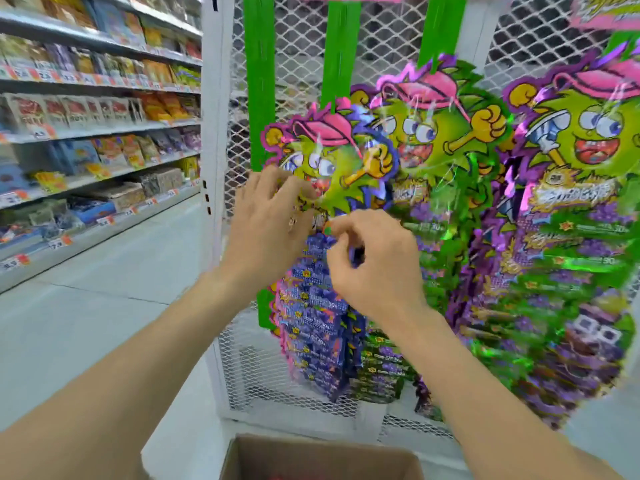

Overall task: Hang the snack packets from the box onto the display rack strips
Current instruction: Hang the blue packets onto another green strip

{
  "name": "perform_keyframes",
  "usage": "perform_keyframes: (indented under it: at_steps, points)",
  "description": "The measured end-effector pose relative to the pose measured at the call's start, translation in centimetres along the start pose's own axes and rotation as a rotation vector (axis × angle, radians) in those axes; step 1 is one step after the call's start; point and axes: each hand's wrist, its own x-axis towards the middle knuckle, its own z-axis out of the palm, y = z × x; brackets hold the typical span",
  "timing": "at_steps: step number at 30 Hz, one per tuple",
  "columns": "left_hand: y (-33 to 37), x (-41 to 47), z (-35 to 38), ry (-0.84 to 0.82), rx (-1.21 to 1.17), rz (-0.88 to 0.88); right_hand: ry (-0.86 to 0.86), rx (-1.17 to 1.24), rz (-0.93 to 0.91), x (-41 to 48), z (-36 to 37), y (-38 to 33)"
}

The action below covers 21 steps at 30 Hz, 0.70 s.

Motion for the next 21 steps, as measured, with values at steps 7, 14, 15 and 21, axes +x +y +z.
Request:
perform_keyframes:
  at_steps: [7,14,15,21]
  points:
    - [-0.5,-18.3,3.4,-1.128,-0.132,-0.101,-1.049,-0.001,0.622,-23.9,6.1,1.4]
    - [-0.3,-27.6,5.3,-1.588,0.023,0.006,-1.486,-0.056,1.037,-41.6,10.3,1.7]
    - [-0.5,-28.3,5.5,-1.614,0.004,-0.011,-1.452,-0.068,1.129,-44.2,10.7,1.4]
    - [-1.9,-30.8,6.6,-1.746,0.107,-0.056,-1.243,0.113,1.404,-49.5,12.4,-0.6]
